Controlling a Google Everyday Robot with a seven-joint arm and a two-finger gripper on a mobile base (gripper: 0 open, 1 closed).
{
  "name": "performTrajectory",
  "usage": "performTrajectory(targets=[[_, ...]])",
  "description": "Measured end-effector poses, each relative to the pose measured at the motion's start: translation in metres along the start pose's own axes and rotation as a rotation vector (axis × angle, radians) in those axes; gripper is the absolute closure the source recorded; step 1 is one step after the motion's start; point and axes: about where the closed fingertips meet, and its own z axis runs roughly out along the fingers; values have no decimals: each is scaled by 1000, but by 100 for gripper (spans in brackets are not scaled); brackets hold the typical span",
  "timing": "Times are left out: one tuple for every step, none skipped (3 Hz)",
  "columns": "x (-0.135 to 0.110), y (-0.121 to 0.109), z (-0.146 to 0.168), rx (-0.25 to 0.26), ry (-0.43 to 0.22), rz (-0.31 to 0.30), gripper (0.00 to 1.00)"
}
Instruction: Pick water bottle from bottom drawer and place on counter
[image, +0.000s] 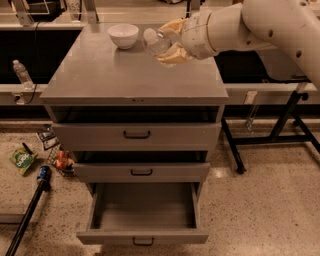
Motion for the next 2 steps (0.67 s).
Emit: performTrajectory(targets=[[19,-10,40,-60,42,-84,100],[29,-12,62,-103,64,-120,100]])
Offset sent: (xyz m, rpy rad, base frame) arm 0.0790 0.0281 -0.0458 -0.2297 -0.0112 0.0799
